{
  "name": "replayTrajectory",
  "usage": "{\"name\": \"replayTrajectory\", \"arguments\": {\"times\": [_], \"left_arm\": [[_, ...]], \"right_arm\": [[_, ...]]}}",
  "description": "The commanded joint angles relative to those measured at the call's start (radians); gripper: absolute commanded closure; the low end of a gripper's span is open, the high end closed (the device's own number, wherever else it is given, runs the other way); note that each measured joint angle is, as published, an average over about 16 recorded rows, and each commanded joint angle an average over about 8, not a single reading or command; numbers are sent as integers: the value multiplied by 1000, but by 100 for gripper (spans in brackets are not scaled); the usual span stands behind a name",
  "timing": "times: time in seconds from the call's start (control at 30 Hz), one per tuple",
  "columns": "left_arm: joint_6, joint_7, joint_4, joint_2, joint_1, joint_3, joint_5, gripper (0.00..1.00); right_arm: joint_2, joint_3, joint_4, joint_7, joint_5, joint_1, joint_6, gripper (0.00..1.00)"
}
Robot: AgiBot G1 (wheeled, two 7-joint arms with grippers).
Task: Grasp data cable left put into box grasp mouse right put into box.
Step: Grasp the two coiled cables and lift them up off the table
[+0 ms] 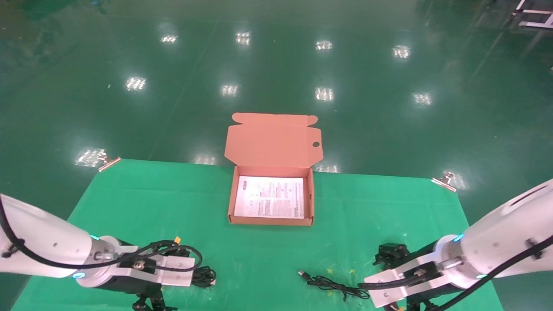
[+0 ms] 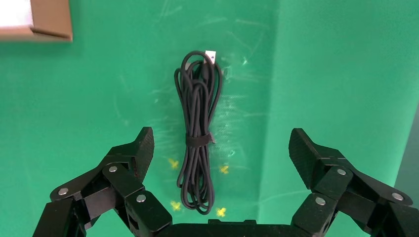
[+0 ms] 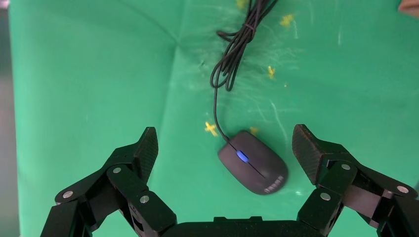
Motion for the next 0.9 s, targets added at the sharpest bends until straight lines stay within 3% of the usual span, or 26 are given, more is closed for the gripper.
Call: {"name": "replayTrajectory", "arguments": {"times": [0.03, 0.4, 0.9], "left_arm": [[-16, -16, 8, 12, 6, 9, 33, 0], [-73, 2, 275, 92, 2, 2, 19, 0], [-190, 122, 503, 177, -34, 12, 57, 0]], "right_arm": [[-6, -6, -3, 31, -29, -19, 24, 0], [-65, -5, -71, 118, -56, -77, 110, 0], [-183, 0, -318, 22, -20, -88, 188, 0]]}}
